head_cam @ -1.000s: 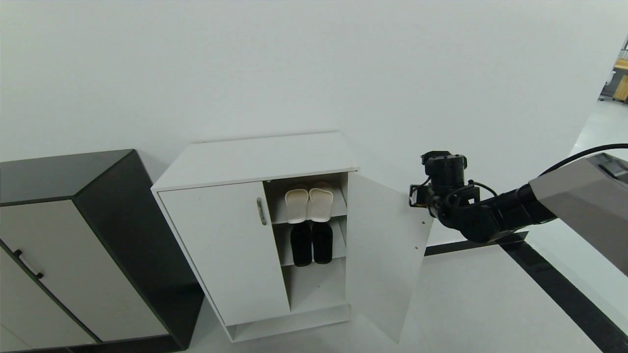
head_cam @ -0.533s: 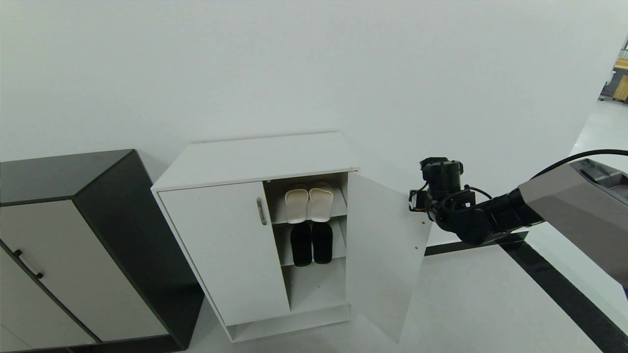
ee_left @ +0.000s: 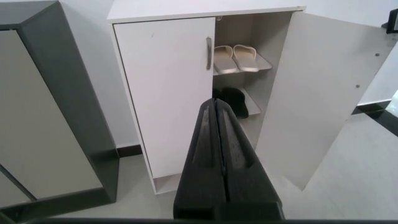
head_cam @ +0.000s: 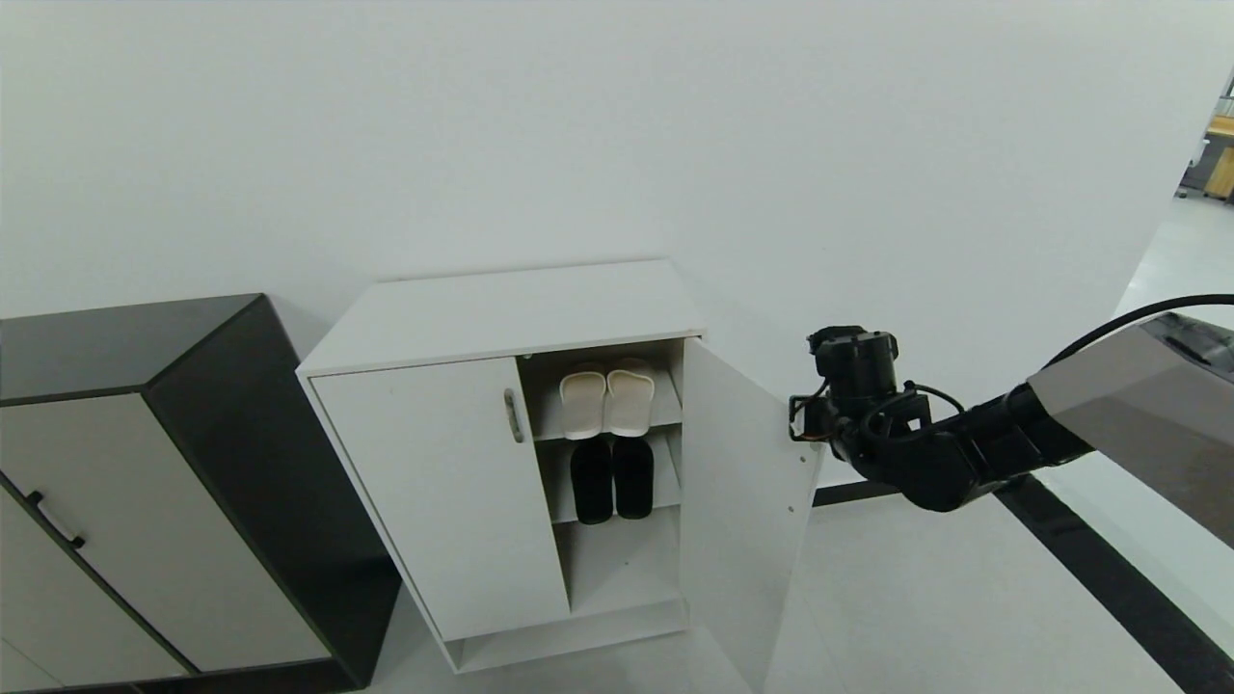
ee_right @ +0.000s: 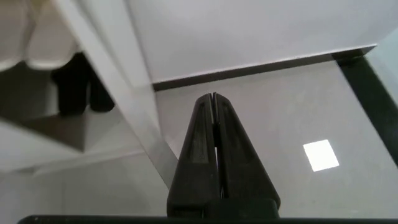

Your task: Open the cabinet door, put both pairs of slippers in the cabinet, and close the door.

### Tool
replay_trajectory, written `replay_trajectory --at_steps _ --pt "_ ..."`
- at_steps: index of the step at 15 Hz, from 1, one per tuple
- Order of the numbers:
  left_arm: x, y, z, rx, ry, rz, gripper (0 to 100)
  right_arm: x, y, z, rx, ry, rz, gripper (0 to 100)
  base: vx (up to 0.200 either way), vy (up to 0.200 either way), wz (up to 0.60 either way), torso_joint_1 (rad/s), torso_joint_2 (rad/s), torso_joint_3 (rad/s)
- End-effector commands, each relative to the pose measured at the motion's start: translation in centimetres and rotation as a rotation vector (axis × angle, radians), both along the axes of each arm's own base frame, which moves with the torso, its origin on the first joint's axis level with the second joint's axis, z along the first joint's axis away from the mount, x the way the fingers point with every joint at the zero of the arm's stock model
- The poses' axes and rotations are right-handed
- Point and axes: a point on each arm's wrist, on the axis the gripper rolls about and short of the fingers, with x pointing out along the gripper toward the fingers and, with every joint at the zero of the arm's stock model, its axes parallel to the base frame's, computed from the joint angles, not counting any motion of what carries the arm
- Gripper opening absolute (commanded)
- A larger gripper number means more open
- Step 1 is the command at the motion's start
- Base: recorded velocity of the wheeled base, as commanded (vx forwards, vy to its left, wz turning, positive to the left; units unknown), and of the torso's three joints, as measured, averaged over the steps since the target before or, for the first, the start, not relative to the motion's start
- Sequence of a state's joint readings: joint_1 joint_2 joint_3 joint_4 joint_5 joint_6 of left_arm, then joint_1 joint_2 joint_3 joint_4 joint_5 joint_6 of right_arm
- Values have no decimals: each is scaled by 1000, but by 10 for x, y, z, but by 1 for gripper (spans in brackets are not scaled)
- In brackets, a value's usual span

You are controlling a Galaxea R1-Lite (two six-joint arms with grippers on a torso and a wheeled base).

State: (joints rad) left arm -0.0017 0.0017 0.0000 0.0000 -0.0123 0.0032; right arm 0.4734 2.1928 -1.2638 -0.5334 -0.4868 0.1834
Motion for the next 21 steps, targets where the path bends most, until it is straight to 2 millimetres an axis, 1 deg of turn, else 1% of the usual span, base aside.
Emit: replay_trajectory --at_steps 1,3,5,7,8,10,11,13,16,21 --pt "0 0 0 0 1 0 0 -29 16 13 16 -4 62 0 0 0 0 0 0 0" --pt "0 0 0 0 1 0 0 -47 28 17 21 -1 109 0 0 0 0 0 0 0" --pt "0 0 0 0 1 0 0 -61 38 19 39 -3 151 0 0 0 0 0 0 0" --pt "0 0 0 0 1 0 0 -72 45 18 51 13 203 0 0 0 0 0 0 0" --pt "0 0 0 0 1 0 0 -83 55 18 60 23 257 0 0 0 0 0 0 0" --pt "0 0 0 0 1 0 0 -94 65 16 71 30 290 0 0 0 0 0 0 0" --pt "0 0 0 0 1 0 0 -103 68 19 72 25 315 0 0 0 0 0 0 0" --pt "0 0 0 0 1 0 0 -115 70 23 67 14 349 0 0 0 0 0 0 0" --pt "0 0 0 0 1 0 0 -121 67 26 53 13 360 0 0 0 0 0 0 0" --pt "0 0 0 0 1 0 0 -127 69 22 44 6 397 0 0 0 0 0 0 0"
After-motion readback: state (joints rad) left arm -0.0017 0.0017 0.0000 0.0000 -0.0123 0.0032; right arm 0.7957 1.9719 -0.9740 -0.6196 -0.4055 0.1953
